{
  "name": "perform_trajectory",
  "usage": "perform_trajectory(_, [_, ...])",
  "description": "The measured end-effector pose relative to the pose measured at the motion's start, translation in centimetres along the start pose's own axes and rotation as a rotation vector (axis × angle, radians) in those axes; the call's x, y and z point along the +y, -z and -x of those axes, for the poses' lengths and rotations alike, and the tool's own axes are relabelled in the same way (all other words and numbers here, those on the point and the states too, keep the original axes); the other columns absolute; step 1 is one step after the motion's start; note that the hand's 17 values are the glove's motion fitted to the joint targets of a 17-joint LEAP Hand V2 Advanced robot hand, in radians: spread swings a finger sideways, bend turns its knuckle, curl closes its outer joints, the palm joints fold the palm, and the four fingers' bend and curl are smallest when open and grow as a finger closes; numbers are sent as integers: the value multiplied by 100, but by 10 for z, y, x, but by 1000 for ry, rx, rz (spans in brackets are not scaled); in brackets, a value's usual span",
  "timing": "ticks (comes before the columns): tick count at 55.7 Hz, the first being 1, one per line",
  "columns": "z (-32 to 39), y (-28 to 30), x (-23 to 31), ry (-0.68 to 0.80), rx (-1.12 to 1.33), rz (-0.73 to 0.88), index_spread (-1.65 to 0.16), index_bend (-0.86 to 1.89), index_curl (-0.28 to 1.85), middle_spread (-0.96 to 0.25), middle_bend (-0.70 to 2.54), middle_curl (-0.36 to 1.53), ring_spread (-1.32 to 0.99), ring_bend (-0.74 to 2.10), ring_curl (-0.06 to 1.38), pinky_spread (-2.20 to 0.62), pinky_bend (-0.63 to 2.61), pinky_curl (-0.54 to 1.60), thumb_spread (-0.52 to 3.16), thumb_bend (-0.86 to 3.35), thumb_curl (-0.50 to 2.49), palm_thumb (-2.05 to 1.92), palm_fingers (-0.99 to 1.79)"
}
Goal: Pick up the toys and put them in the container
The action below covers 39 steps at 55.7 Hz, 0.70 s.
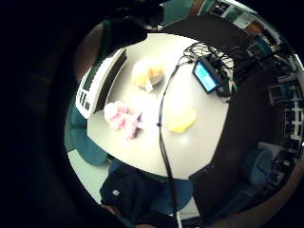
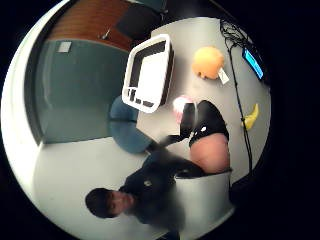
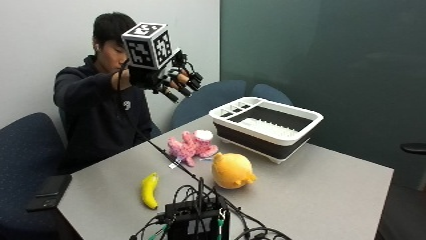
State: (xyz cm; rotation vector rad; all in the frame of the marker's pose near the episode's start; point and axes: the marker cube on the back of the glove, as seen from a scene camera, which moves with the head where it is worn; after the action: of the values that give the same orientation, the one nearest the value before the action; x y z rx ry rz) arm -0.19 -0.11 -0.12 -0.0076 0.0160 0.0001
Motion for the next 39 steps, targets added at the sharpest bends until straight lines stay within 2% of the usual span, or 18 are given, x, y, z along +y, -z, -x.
perform_trajectory(8, [10, 4, -4, 16, 86, 19, -19, 15, 9, 1, 17, 7, 0, 21, 5, -2, 75, 18, 90, 28, 11, 29, 4])
perform_trajectory(16, [18, 5, -15, 22, 154, 65, -23, 13, 13, 1, 18, 12, 0, 25, 9, -3, 86, 22, 122, 30, 17, 26, -4])
perform_trajectory(29, [23, -19, -57, 26, 240, 123, -26, 7, 14, 0, 9, 15, 0, 18, 13, -1, 104, 27, 132, 20, 21, 16, -32])
perform_trajectory(39, [-2, -71, -111, -37, 232, 208, -27, 8, 14, 0, 8, 14, 1, 17, 15, 1, 113, 29, 129, 13, 23, 13, -36])
